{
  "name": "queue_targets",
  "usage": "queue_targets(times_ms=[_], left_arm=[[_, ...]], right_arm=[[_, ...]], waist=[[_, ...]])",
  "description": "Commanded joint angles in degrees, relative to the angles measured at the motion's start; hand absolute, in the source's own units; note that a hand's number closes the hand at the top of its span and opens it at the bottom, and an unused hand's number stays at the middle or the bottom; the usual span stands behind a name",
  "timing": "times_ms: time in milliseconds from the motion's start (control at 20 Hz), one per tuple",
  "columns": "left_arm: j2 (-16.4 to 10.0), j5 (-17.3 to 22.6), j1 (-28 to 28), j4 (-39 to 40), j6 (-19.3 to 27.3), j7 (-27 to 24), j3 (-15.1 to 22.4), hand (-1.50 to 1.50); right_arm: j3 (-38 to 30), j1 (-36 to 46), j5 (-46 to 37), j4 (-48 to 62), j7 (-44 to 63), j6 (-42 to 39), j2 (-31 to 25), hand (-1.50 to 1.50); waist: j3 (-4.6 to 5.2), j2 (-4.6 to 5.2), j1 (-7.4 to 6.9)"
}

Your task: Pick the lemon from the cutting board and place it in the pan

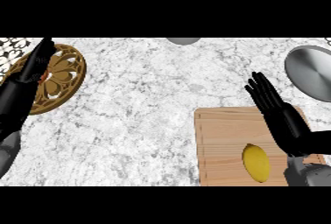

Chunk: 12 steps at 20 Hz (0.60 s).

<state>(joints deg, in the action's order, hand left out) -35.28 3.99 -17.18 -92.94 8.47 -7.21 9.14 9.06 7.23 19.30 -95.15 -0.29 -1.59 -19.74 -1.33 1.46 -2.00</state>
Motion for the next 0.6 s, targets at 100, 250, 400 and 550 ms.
queue_targets(times_ms=[100,250,400,550], left_arm=[[8.5,3.6,6.6,-0.7,2.5,2.4,2.3,0.0],[16.5,7.7,11.2,1.3,3.9,0.4,4.8,0.0],[19.5,9.4,13.2,3.3,3.8,0.6,6.1,0.0],[21.7,7.2,16.8,4.3,4.4,-3.0,8.5,0.0]], right_arm=[[-2.8,0.7,7.4,-2.9,-3.0,-11.2,-3.6,1.5],[-5.2,2.8,13.0,-4.7,-7.0,-19.9,-6.4,1.5],[-13.2,-7.5,2.3,2.8,-11.7,-12.0,-11.5,-1.5],[-17.2,-16.1,5.7,1.6,-19.2,-24.2,-16.7,-1.5]], waist=[[1.29,-1.64,2.04],[1.32,-1.44,2.19],[1.24,-1.28,4.43],[1.27,-1.6,3.9]])
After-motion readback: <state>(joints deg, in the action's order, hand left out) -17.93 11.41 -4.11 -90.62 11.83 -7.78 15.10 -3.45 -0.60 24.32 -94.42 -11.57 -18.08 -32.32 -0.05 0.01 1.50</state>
